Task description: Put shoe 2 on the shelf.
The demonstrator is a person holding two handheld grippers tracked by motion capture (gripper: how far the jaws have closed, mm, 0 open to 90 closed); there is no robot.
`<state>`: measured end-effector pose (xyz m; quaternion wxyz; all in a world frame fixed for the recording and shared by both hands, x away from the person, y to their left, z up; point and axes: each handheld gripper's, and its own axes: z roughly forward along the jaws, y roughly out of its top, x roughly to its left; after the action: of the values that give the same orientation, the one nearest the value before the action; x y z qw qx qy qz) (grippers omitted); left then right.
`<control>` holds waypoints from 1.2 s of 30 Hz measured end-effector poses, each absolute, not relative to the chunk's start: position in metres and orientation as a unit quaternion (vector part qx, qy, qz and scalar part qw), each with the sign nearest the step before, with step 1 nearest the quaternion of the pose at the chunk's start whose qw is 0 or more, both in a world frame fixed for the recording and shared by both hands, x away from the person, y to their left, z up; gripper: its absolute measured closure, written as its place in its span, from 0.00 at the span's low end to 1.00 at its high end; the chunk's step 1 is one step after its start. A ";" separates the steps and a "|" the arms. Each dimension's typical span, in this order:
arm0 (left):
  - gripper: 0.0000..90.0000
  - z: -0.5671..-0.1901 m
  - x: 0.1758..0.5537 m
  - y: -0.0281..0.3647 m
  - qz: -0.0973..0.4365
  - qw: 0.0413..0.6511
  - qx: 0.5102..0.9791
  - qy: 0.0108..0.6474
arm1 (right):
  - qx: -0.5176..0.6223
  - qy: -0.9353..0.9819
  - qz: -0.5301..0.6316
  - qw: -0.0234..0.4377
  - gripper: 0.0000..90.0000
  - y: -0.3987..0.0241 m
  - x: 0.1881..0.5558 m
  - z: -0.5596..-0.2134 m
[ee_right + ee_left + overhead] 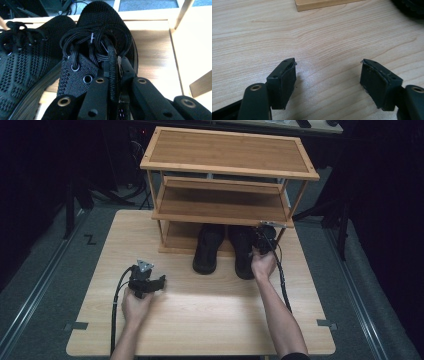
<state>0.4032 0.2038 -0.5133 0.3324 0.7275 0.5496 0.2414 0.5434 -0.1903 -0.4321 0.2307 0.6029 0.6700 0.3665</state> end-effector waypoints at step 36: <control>0.47 -0.494 0.433 0.161 0.217 0.356 0.737 0.532 | 0.523 0.690 0.431 0.254 0.59 -0.205 0.522 -0.403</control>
<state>0.4331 0.1612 -0.4935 0.3558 0.7370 0.5319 0.2174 0.5223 -0.2052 -0.4034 0.2536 0.5230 0.6903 0.4309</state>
